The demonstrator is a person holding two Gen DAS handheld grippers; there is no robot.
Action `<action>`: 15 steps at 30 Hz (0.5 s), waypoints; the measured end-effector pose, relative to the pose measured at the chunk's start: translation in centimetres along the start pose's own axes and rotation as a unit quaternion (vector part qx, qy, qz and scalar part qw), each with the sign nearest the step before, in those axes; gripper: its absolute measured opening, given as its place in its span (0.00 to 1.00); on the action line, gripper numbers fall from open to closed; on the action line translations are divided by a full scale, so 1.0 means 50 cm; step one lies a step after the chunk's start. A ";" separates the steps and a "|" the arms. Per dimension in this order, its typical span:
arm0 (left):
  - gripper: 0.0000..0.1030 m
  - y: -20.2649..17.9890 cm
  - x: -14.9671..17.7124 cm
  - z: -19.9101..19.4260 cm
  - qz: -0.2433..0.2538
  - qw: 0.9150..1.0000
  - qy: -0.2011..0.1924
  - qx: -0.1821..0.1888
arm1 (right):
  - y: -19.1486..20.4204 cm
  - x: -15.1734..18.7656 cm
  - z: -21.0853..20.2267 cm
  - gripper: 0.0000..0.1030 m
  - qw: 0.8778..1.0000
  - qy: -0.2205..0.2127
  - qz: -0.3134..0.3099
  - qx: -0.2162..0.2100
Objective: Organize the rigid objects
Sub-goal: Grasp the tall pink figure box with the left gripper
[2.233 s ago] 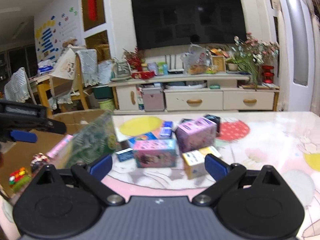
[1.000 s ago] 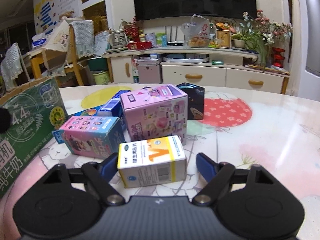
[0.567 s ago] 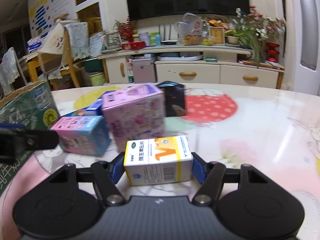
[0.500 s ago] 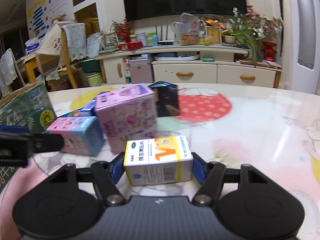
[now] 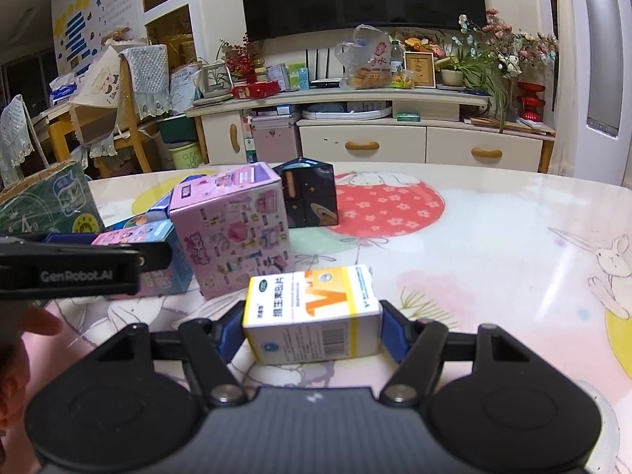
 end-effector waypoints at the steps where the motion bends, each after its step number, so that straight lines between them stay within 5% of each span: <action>1: 1.00 0.001 -0.002 0.003 -0.004 1.000 -0.001 0.000 | 0.000 0.000 0.001 0.68 1.000 0.002 0.001 -0.001; 15: 1.00 -0.002 -0.011 0.054 -0.009 1.000 0.005 -0.019 | 0.002 0.005 0.007 0.84 1.000 0.011 -0.003 -0.003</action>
Point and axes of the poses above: each gripper's, at about its wrist camera, not at the fingertips, and z roughly the way its jaws point, y to its left, x to its underside, the point moved 9 cm from there along z, roughly the way its jaws point, and after that the axes turned 6 degrees about x, right-handed, at the moved point
